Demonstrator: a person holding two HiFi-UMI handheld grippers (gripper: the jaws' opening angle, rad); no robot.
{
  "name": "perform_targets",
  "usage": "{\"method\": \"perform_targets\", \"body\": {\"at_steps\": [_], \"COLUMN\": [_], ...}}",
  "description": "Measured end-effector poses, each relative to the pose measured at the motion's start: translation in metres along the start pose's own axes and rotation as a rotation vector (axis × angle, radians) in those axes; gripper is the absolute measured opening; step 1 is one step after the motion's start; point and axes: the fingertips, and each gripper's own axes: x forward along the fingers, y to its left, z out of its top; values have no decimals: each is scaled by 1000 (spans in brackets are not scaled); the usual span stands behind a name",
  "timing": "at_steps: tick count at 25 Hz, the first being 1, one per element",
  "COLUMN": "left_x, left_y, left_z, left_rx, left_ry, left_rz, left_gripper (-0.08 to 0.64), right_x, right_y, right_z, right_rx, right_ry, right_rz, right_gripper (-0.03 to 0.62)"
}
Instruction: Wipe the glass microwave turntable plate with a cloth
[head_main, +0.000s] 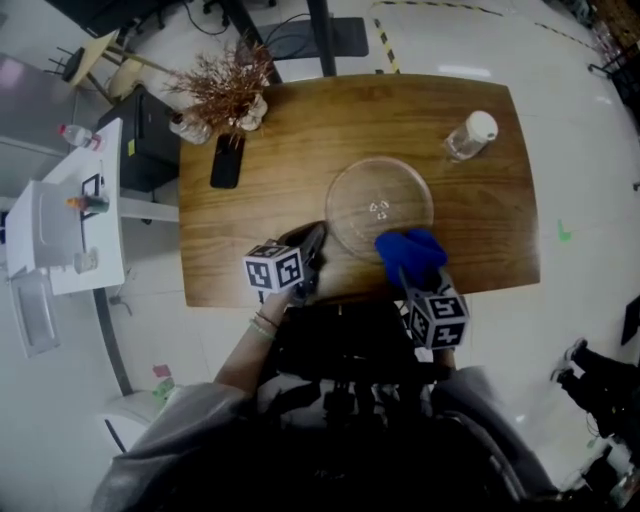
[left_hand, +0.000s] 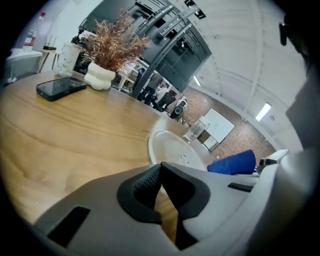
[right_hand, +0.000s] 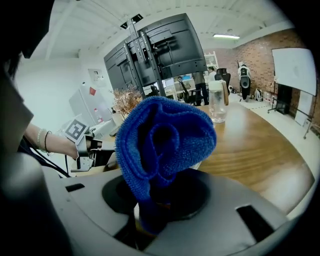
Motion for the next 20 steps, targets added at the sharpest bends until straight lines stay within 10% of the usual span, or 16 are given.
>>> {"method": "perform_targets", "body": {"at_steps": [20], "left_x": [-104], "left_y": [-22], "left_z": [21], "left_rx": [214], "left_ry": [-142], "left_rz": [-204], "left_gripper": [-5], "right_x": [-2], "right_y": [88], "right_z": [5], "right_rx": [92], "right_ry": [-148], "right_rz": [-58], "right_gripper": [120]}}
